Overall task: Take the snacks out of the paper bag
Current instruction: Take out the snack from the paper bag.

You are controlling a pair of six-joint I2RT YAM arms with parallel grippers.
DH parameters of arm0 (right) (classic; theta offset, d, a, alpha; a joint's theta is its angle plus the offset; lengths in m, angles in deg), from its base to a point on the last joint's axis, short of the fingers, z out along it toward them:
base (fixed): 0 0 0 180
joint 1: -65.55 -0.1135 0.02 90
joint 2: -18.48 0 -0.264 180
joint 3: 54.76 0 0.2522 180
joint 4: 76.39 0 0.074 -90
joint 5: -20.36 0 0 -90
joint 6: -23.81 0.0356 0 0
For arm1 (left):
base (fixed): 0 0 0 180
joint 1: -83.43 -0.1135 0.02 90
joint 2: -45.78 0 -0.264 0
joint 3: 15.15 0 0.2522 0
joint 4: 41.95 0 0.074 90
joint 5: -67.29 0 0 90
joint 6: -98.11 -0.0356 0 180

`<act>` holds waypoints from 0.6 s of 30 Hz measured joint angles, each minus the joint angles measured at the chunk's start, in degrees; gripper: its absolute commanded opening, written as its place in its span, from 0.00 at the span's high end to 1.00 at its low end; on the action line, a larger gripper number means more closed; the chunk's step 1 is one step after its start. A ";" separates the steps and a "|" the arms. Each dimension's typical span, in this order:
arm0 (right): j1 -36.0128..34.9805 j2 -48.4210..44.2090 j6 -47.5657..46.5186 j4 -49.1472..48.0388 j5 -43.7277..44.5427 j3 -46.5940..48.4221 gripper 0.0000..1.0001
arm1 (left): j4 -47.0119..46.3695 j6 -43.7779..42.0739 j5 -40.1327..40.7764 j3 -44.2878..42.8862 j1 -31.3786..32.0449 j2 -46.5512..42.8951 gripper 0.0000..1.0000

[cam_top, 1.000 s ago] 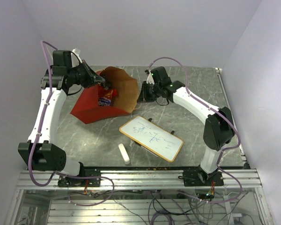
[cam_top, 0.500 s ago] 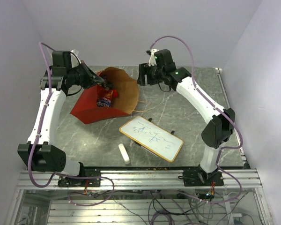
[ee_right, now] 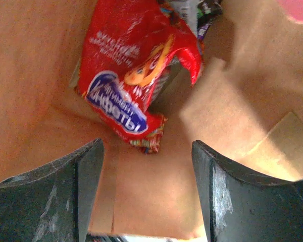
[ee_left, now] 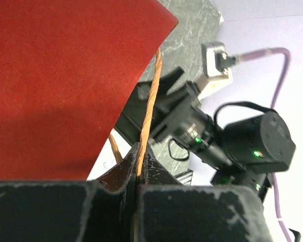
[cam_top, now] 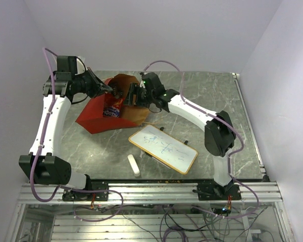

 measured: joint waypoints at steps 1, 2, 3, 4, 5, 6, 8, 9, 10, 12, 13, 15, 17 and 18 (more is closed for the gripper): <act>-0.07 1.01 2.12 -0.07 0.61 0.46 0.30 | 0.31 0.07 0.02 0.00 0.00 0.00 0.93; -0.04 2.43 4.70 -0.28 1.33 1.22 0.30 | 0.55 0.33 0.00 0.00 0.00 0.00 0.93; -0.07 3.89 7.23 -0.72 2.16 1.70 0.30 | 0.63 0.59 -0.02 0.00 0.00 0.00 0.93; -0.15 5.05 9.46 -1.33 2.91 1.70 0.30 | 0.57 0.90 -0.07 0.02 0.00 0.00 0.93; -0.17 6.05 11.80 -1.86 3.58 1.53 0.30 | 0.42 1.18 -0.15 0.11 0.00 -0.02 0.93; -0.28 6.95 13.88 -2.45 4.24 1.25 0.30 | 0.31 1.51 -0.22 0.33 0.00 -0.04 0.93; -0.79 8.17 16.87 -3.41 5.40 0.92 0.30 | 0.28 1.90 -0.37 0.76 0.00 -0.07 0.93; -1.22 8.74 18.03 -4.22 6.12 0.92 0.30 | 0.28 1.99 -0.44 1.05 0.00 -0.07 0.93; -1.60 9.09 18.64 -4.96 6.49 0.94 0.30 | 0.24 2.16 -0.59 1.33 0.00 -0.07 0.93; -2.49 9.68 19.87 -6.93 7.26 0.94 0.30 | 0.09 2.40 -0.98 1.75 0.02 -0.07 0.93; -2.86 9.92 20.33 -7.78 7.56 0.94 0.30 | -0.02 2.58 -1.14 2.01 0.13 -0.11 0.93; -3.48 10.25 21.03 -9.27 8.00 0.94 0.30 | -0.15 2.95 -1.27 2.40 0.22 -0.15 0.93; -3.91 10.51 21.55 -10.14 8.44 0.94 0.30 | -0.50 3.23 -1.27 2.71 0.28 -0.37 0.93; -4.02 10.62 21.86 -10.45 8.72 0.94 0.30 | -0.70 3.34 -1.27 2.93 0.33 -0.55 0.93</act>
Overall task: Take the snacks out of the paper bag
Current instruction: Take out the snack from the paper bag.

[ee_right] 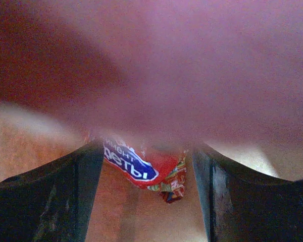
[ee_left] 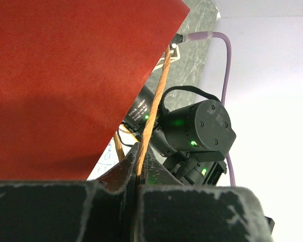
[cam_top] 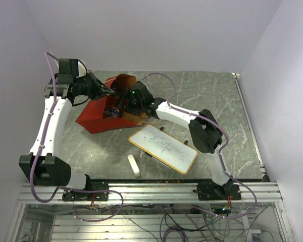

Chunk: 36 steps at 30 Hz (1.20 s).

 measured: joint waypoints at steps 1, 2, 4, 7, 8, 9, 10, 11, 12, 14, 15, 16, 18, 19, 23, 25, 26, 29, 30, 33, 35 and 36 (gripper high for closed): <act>-0.02 0.15 0.44 -0.24 0.31 0.00 0.30 | -0.31 0.11 0.00 0.26 0.11 -0.26 0.93; -0.02 0.35 0.81 -0.55 0.66 0.04 0.30 | -0.50 0.26 0.00 0.48 0.24 -0.48 0.93; -0.02 1.36 1.55 -0.85 1.20 0.81 0.33 | -0.85 0.46 0.00 0.85 0.55 -0.87 0.93; 0.07 3.91 2.49 -0.94 1.88 3.08 0.39 | -0.96 0.46 0.00 1.01 0.83 -1.09 0.93; 0.04 4.87 2.78 -0.83 2.21 4.04 0.41 | -0.94 0.20 0.04 1.01 0.85 -1.09 0.93; 0.02 5.75 2.97 -0.76 2.58 4.94 0.44 | -0.85 -0.04 0.07 1.01 0.85 -1.09 0.93; 0.00 6.43 3.23 -0.70 2.71 5.70 0.47 | -0.70 -0.26 0.11 1.01 0.85 -1.09 0.93; -0.02 6.71 3.39 -0.66 2.84 6.16 0.50 | -0.59 -0.48 0.11 1.03 0.85 -1.09 0.93; -0.02 6.86 3.58 -0.66 2.86 6.40 0.55 | -0.55 -0.66 0.11 1.03 0.85 -1.11 0.93; -0.09 6.86 3.80 -0.66 2.99 6.69 0.67 | -0.57 -1.22 0.11 1.07 0.85 -1.11 0.93; -0.13 6.86 3.93 -0.68 3.08 6.80 0.73 | -0.55 -1.42 0.11 1.18 0.85 -1.16 0.93; -0.15 6.86 3.98 -0.74 3.17 6.80 0.80 | -0.55 -1.64 0.11 1.42 0.85 -1.22 0.93; -0.22 6.86 4.33 -0.87 3.34 6.80 0.88 | -0.48 -2.10 0.11 2.01 0.85 -1.44 0.93; -0.26 6.86 4.66 -0.96 3.39 6.78 0.91 | -0.35 -2.34 0.17 2.29 0.85 -1.55 0.93; -0.39 6.86 5.27 -1.27 3.56 6.75 0.98 | 0.57 -3.50 0.50 2.62 0.85 -2.10 0.93; -0.42 6.86 5.46 -1.29 3.65 6.78 1.00 | 0.94 -4.20 0.68 2.62 0.85 -2.21 0.93; -0.44 6.86 5.46 -1.25 3.67 6.84 1.00 | 1.16 -4.52 0.92 2.62 0.85 -2.23 0.93; -0.44 6.84 5.42 -1.07 3.69 7.32 1.00 | 1.79 -5.29 1.42 2.62 0.85 -2.25 0.93; -0.44 6.80 5.33 -0.94 3.72 7.54 1.00 | 1.97 -5.51 1.51 2.62 0.85 -2.29 0.93; -0.42 6.45 4.76 -0.63 3.74 7.76 1.00 | 2.54 -6.34 1.81 2.62 0.85 -2.29 0.93; -0.37 5.84 4.31 -0.11 3.82 7.74 1.00 | 2.78 -6.84 1.92 2.60 0.85 -2.29 0.93; -0.33 5.44 4.13 0.17 3.85 7.74 1.00 | 3.06 -7.08 1.99 2.45 0.85 -2.29 0.93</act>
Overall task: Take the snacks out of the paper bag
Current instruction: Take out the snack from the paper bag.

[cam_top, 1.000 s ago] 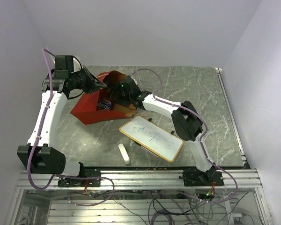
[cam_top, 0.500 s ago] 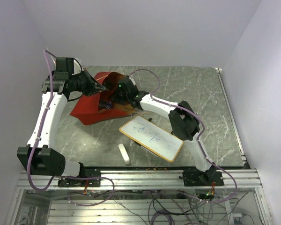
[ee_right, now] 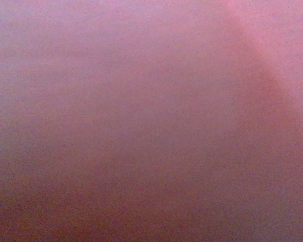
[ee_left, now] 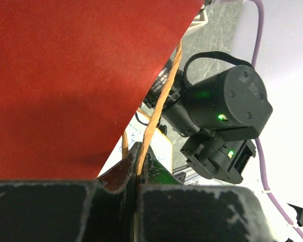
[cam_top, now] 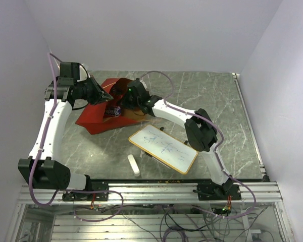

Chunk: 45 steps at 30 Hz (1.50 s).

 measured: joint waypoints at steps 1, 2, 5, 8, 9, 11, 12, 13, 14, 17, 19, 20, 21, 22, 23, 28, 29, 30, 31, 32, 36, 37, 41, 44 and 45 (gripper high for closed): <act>0.07 -0.44 -0.11 0.20 0.00 0.00 1.00 | 0.31 -0.24 0.09 -0.22 0.00 0.00 0.93; 0.15 -0.90 -0.28 0.46 0.00 0.00 1.00 | 0.52 -0.44 0.20 -0.48 0.00 0.00 0.93; 0.59 -2.51 -0.87 1.14 0.04 0.00 1.00 | 0.98 -0.94 0.50 -1.62 0.00 0.02 0.93; 1.05 -3.52 -1.18 1.46 0.09 0.00 1.00 | 1.92 -1.55 0.85 -3.50 -0.02 0.28 0.93; 1.22 -3.76 -1.29 1.68 0.11 0.00 1.00 | 2.27 -1.79 0.92 -4.48 -0.07 0.59 0.93; 1.51 -4.09 -1.46 2.32 0.11 0.02 1.00 | 2.49 -2.12 0.96 -5.99 -0.13 1.22 0.93; 1.62 -4.13 -1.60 2.71 0.13 0.11 1.00 | 2.56 -2.16 0.96 -6.56 -0.20 1.53 0.93; 1.64 -4.15 -1.77 3.13 0.15 0.33 1.00 | 2.71 -2.29 0.96 -7.17 -0.31 1.86 0.93; 1.64 -4.15 -1.97 3.69 0.24 0.61 1.00 | 2.80 -2.34 0.96 -7.65 -0.50 2.16 0.93; 1.60 -4.17 -2.80 5.68 0.35 2.43 1.00 | 2.93 -2.36 0.94 -8.31 -1.03 2.67 0.93; 1.62 -4.26 -3.39 6.56 0.46 3.72 1.00 | 2.97 -2.34 0.87 -8.31 -1.55 2.84 0.93; 1.62 -4.44 -3.67 7.10 0.57 4.24 1.00 | 2.97 -2.32 0.83 -8.31 -1.92 3.04 0.93; 1.62 -4.81 -3.96 7.48 0.76 4.42 1.00 | 2.97 -2.29 0.79 -8.31 -2.05 3.19 0.93; 1.62 -5.31 -4.26 7.96 0.94 4.44 1.00 | 2.97 -2.23 0.72 -8.31 -2.34 3.43 0.93; 1.62 -5.68 -4.55 8.39 1.01 4.44 1.00 | 2.97 -2.05 0.66 -8.31 -2.45 3.65 0.93; 1.73 -7.78 -6.03 10.23 1.16 4.83 1.00 | 2.97 -1.53 -0.02 -8.31 -4.00 4.44 0.93; 1.75 -8.26 -6.38 10.71 1.18 4.85 1.00 | 2.97 -1.40 -0.07 -8.31 -4.33 4.57 0.93; 1.75 -8.55 -6.69 11.26 1.20 5.01 1.00 | 2.97 -1.36 -0.13 -8.31 -4.48 4.68 0.93; 1.75 -9.03 -7.23 11.89 1.14 5.29 1.00 | 2.97 -1.22 -0.22 -8.31 -4.70 4.76 0.93; 1.75 -9.33 -7.61 12.44 1.16 5.55 1.00 | 2.97 -1.16 -0.26 -8.31 -4.83 4.90 0.93; 1.73 -11.69 -9.86 15.17 1.44 6.47 1.00 | 2.97 -0.79 -0.33 -8.31 -5.29 5.03 0.93; 1.73 -12.55 -10.64 15.80 1.62 6.51 1.00 | 2.99 -0.79 -0.33 -8.31 -5.40 5.03 0.93; 1.81 -17.29 -14.58 17.51 2.29 5.66 1.00 | 3.04 -0.79 -0.35 -8.31 -5.62 5.07 0.93; 2.14 -22.99 -18.36 17.31 2.29 2.40 1.00 | 3.06 -0.79 -0.33 -8.31 -5.70 5.07 0.93; 2.36 -25.29 -19.87 17.22 2.21 1.20 1.00 | 3.06 -0.79 -0.35 -8.31 -5.77 5.07 0.93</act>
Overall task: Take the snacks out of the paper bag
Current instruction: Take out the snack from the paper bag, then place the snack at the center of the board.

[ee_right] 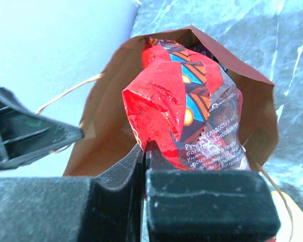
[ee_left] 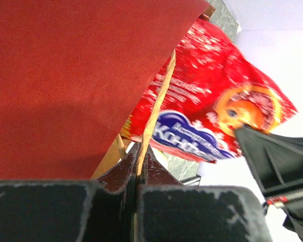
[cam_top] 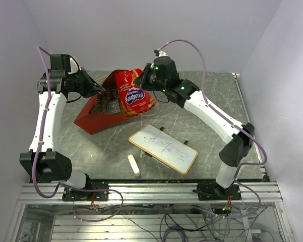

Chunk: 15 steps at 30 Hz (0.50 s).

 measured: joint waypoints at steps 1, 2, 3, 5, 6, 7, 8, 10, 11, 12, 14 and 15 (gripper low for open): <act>0.13 -1.36 -1.03 -0.02 0.00 -0.48 1.00 | 0.00 -0.02 0.00 0.00 -0.04 0.04 0.93; 0.26 -2.89 -2.43 0.04 -0.02 -0.79 1.00 | 0.13 -0.04 0.00 -0.11 -0.11 0.15 0.93; 0.35 -3.80 -3.37 0.09 0.00 -0.81 1.00 | 0.33 -0.09 0.00 -0.46 -0.17 0.39 0.93; 0.52 -5.77 -5.90 0.26 0.13 -0.79 1.00 | 0.35 -0.28 0.00 -0.98 -0.35 0.83 0.93; 0.59 -6.56 -7.17 0.44 0.31 -0.79 1.00 | 0.39 -0.42 0.00 -1.07 -0.44 0.92 0.93; 0.68 -7.13 -8.11 0.63 0.61 -0.79 1.00 | 0.39 -0.48 0.00 -1.07 -0.48 0.92 0.93; 0.83 -7.76 -9.51 0.96 1.09 -0.79 1.00 | 0.39 -0.50 0.00 -1.07 -0.52 0.94 0.93; 1.33 -8.63 -11.32 1.66 1.77 -0.79 1.00 | 0.39 -0.50 -0.02 -1.07 -0.52 0.94 0.93; 1.81 -9.07 -12.22 2.01 2.14 -0.79 1.00 | 0.39 -0.50 -0.02 -1.07 -0.52 0.94 0.93; 2.56 -9.42 -13.09 2.32 2.38 -0.79 1.00 | 0.39 -0.50 -0.02 -1.07 -0.52 0.94 0.93; 4.37 -10.05 -14.27 2.84 2.71 -0.81 1.00 | 0.39 -0.55 -0.02 -1.07 -0.52 0.98 0.93; 5.27 -10.25 -14.64 3.06 2.80 -0.81 1.00 | 0.39 -0.63 -0.02 -1.07 -0.52 1.05 0.93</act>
